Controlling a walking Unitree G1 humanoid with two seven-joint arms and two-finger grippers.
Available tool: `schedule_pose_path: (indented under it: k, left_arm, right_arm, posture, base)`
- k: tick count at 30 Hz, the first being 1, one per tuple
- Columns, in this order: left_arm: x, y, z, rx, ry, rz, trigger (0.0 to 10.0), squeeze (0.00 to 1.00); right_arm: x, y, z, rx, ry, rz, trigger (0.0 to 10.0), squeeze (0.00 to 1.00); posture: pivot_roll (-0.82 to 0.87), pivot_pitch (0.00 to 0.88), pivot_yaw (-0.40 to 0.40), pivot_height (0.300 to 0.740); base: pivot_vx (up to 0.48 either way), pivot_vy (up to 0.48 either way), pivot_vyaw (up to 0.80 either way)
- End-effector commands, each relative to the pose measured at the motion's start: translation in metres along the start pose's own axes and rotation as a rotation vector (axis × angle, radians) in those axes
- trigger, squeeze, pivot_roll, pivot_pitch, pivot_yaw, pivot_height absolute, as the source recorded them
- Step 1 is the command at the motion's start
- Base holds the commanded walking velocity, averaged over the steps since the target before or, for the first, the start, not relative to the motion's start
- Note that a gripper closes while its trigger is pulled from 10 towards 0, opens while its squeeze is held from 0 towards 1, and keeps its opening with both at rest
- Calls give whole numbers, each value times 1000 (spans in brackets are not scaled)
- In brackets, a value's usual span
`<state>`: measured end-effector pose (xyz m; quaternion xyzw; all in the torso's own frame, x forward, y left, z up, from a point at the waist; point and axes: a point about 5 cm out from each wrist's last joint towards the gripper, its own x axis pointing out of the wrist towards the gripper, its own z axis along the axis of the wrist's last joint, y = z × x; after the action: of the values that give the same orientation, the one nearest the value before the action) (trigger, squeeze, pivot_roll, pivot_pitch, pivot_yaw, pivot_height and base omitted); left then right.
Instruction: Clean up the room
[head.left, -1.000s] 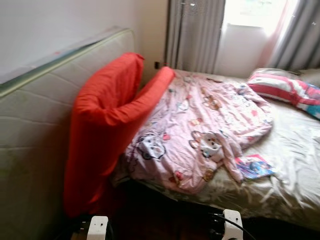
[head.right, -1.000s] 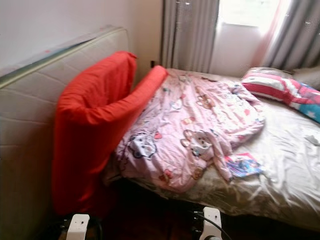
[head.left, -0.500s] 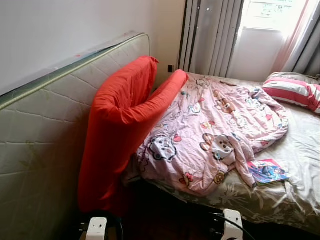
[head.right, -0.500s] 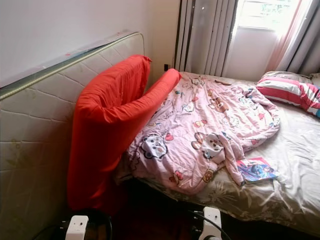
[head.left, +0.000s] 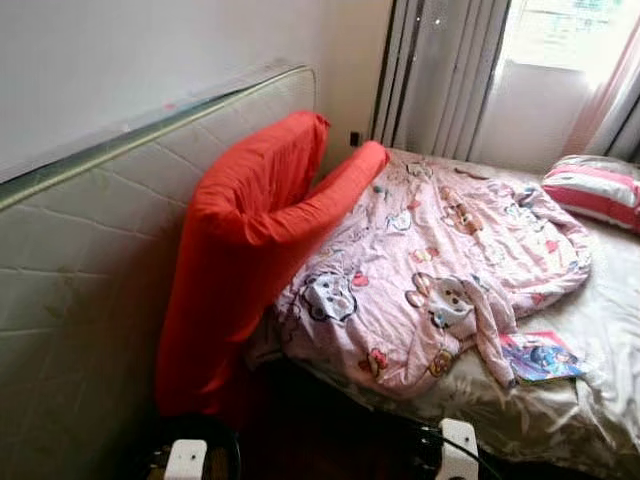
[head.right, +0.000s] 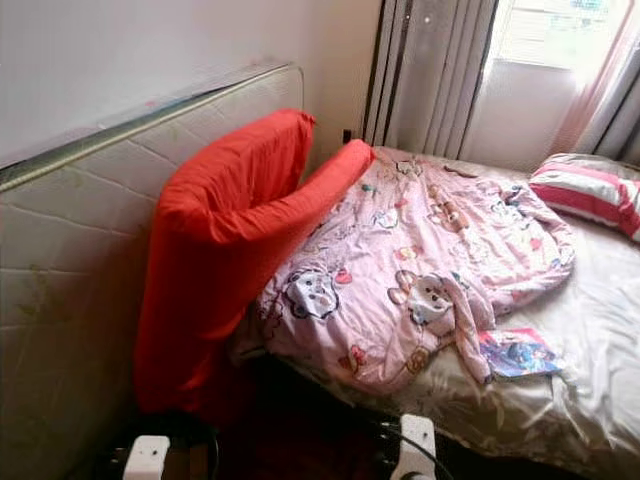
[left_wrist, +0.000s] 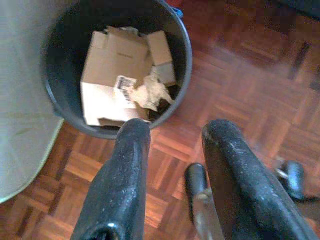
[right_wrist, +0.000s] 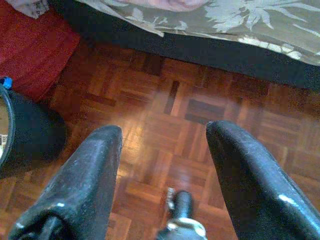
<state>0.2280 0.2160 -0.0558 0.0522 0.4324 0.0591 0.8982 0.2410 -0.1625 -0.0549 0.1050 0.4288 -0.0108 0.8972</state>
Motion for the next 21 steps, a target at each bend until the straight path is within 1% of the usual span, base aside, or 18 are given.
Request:
schedule_pose_path:
  k: [1, 8, 16, 19, 21]
  left_arm:
    - [0, -11, -1, 1, 12, -25, 10000, 0]
    - [0, -11, 0, -3, 0, -25, 10000, 0]
    - [0, -12, 4, -43, -62, -20, 10000, 0]
    - [-1, -13, 6, -86, -107, -23, 10000, 0]
    - [-1, -13, 7, -94, -127, -25, 10000, 0]
  right_arm:
    - [-2, -11, 0, 4, 0, -34, 10000, 0]
    - [-2, -11, 2, 7, -24, -36, 10000, 0]
    - [-2, -14, 6, -14, -60, -50, 10000, 0]
    - [-3, -15, 9, -22, -115, -66, 10000, 0]
    - [-3, -16, 11, -19, -141, -79, 10000, 0]
  posture:
    - [54, 0, -8, 740]
    - [49, 0, -11, 740]
    - [57, 0, -20, 740]
    - [50, 0, -19, 740]
    - [46, 0, -19, 740]
  base:
    - [0, -285, 0]
    - [0, -283, 0]
    - [0, -282, 0]
    - [0, 0, 0]
    - [0, 0, 0]
